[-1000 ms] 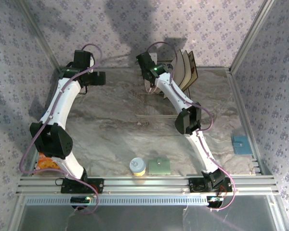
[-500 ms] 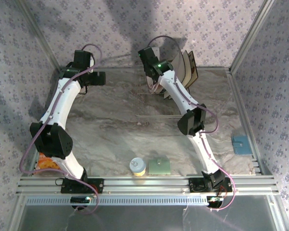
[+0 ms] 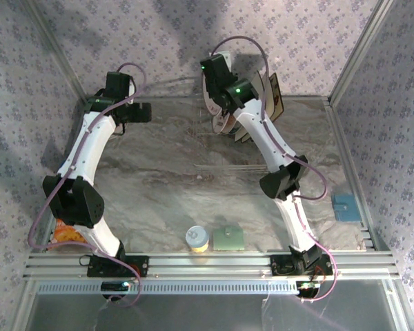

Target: Unload the plates from the dish rack

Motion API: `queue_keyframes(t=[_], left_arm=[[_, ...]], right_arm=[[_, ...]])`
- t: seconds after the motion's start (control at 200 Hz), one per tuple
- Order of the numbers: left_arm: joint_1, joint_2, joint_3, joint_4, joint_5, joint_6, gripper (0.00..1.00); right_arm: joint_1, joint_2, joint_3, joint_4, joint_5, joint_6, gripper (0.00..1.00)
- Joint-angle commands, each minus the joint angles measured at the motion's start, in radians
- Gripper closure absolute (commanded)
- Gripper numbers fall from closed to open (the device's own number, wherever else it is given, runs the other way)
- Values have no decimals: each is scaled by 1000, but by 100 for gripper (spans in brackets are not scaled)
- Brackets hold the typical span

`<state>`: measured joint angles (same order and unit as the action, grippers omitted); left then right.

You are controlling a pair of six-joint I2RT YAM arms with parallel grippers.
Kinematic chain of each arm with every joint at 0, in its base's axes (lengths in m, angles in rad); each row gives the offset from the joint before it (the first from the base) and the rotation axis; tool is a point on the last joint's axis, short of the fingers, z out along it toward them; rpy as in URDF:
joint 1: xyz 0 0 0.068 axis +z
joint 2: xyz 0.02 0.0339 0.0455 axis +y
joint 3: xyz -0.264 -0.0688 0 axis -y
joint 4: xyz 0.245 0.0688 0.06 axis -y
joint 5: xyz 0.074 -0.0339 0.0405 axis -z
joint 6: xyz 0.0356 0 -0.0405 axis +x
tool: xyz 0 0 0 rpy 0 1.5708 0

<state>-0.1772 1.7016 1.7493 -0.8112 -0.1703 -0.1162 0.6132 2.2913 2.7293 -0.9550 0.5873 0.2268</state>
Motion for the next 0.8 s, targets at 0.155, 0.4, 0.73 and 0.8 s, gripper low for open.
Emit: queue_keyframes(t=[0.155, 0.4, 0.73, 0.8], left_arm=[[-9, -19, 42, -9, 12, -2, 1], [-10, -4, 51, -1, 41, -8, 1], [-10, 18, 69, 19, 94, -20, 1], [-11, 27, 76, 24, 113, -29, 1]], right_arm=[[-63, -87, -33, -12, -299, 104, 100], [-217, -371, -591, 393, -780, 241, 100], [-371, -537, -1082, 879, -1214, 517, 100], [-378, -535, -1119, 949, -1252, 561, 100]])
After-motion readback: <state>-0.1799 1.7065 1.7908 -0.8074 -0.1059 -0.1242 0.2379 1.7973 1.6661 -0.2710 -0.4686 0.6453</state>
